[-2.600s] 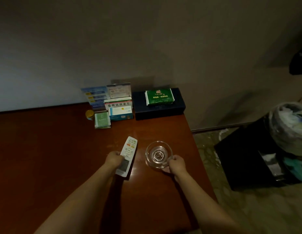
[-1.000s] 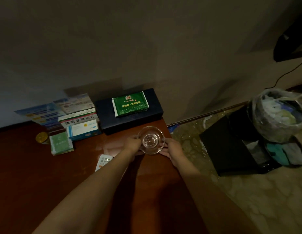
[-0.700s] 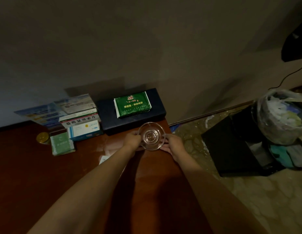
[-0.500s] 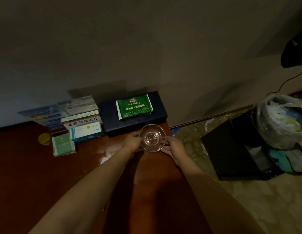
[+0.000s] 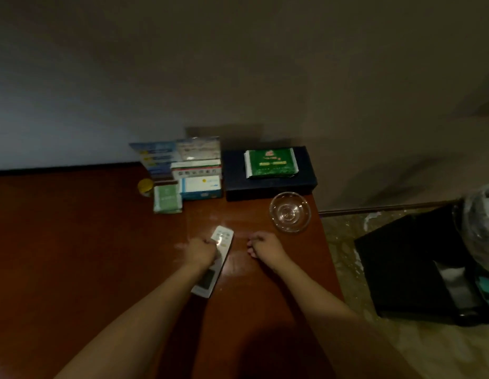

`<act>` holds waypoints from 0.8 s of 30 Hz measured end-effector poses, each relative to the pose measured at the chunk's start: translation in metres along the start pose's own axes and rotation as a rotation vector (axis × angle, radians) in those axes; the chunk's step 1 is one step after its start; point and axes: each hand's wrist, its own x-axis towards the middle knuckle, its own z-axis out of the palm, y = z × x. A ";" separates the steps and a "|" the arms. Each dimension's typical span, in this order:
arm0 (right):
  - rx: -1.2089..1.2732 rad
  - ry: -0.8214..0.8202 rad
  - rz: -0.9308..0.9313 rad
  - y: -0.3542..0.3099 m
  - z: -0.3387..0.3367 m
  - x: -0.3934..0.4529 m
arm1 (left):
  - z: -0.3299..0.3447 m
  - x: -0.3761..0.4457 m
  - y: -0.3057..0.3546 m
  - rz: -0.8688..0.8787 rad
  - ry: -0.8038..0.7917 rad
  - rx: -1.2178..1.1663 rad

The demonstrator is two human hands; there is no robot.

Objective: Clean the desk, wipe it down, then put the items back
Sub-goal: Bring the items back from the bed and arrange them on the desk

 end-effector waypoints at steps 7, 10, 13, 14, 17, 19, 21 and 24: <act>-0.338 0.018 -0.128 -0.022 0.045 -0.008 | -0.048 -0.019 -0.055 -0.176 0.046 0.111; -0.406 0.057 -0.156 -0.026 0.045 -0.008 | -0.050 -0.029 -0.063 -0.293 -0.037 -0.029; -0.490 0.016 -0.178 -0.032 0.043 -0.009 | -0.047 -0.038 -0.060 -0.375 -0.212 -0.242; -0.516 -0.017 -0.174 -0.032 0.043 -0.010 | -0.046 -0.039 -0.058 -0.385 -0.250 -0.279; -0.479 -0.056 -0.132 -0.028 0.042 -0.005 | -0.045 -0.035 -0.052 -0.397 -0.290 -0.293; -0.363 -0.017 -0.064 -0.024 0.041 0.001 | -0.044 -0.029 -0.046 -0.393 -0.255 -0.274; -0.168 0.028 0.026 -0.022 0.040 0.004 | -0.043 -0.016 -0.040 -0.336 -0.159 -0.239; 0.059 0.089 0.090 -0.020 0.033 0.010 | -0.046 0.008 -0.026 -0.230 -0.016 -0.175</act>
